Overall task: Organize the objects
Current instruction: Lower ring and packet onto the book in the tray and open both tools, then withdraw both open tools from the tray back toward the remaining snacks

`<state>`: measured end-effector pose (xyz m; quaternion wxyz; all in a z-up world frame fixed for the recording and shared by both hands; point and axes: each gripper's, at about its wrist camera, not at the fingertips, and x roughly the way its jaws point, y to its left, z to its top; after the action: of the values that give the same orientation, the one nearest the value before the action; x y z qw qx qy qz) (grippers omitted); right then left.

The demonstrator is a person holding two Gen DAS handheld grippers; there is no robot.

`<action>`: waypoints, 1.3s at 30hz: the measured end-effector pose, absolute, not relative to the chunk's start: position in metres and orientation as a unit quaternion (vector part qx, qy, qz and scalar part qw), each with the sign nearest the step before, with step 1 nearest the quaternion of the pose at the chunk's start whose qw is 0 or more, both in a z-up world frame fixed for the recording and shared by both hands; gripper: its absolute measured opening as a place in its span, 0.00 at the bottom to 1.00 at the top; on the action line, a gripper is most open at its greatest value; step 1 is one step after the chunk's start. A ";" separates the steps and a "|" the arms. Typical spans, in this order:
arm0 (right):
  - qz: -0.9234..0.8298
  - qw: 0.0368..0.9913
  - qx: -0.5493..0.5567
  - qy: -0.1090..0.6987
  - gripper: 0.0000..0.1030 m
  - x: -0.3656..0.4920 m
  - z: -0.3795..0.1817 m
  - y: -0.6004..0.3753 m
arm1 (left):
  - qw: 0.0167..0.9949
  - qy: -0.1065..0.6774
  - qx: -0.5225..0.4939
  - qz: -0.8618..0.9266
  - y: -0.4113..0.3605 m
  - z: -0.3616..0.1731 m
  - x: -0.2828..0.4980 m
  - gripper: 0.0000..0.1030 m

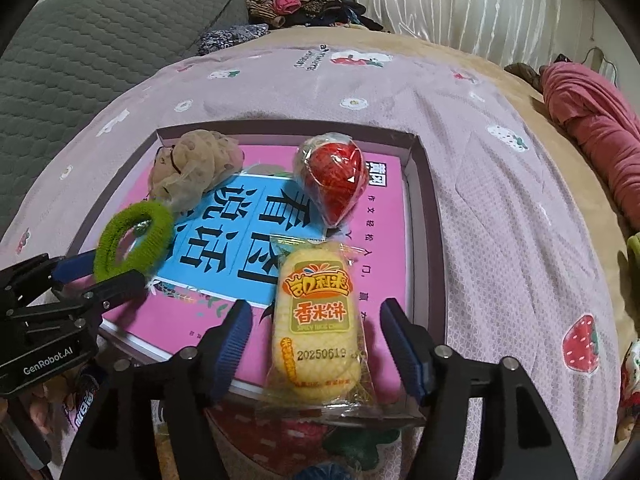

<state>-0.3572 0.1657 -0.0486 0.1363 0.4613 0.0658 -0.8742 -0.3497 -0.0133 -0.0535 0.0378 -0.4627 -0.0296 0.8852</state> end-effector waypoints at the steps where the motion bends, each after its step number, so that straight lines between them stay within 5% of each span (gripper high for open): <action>1: -0.874 0.137 0.461 0.067 0.69 -0.357 -0.049 0.165 | 0.036 -0.027 -0.462 0.886 -0.013 -0.053 -0.350 0.59; 4: -0.875 0.136 0.460 0.068 0.69 -0.357 -0.048 0.165 | 0.031 -0.026 -0.465 0.884 -0.014 -0.054 -0.349 0.60; 8: -0.879 0.137 0.453 0.064 0.71 -0.354 -0.043 0.166 | 0.023 -0.023 -0.458 0.888 -0.016 -0.048 -0.348 0.75; 21: -0.910 0.136 0.390 0.041 0.94 -0.325 0.005 0.173 | 0.039 -0.063 -0.421 0.904 -0.025 -0.012 -0.327 0.79; 27: -0.921 0.139 0.363 0.015 0.98 -0.300 0.033 0.180 | 0.045 -0.069 -0.398 0.914 -0.024 0.008 -0.308 0.81; 29: -0.922 0.146 0.359 0.007 0.99 -0.291 0.039 0.182 | 0.047 -0.070 -0.389 0.917 -0.024 0.015 -0.298 0.89; 39: -0.921 0.142 0.362 0.034 0.99 -0.230 0.065 0.189 | 0.042 -0.121 -0.352 0.927 -0.040 0.033 -0.220 0.89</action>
<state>-0.2301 0.1888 0.0654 0.1423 0.3619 0.0342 -0.9206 -0.2203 -0.0398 0.0329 0.0420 -0.3518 -0.1211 0.9273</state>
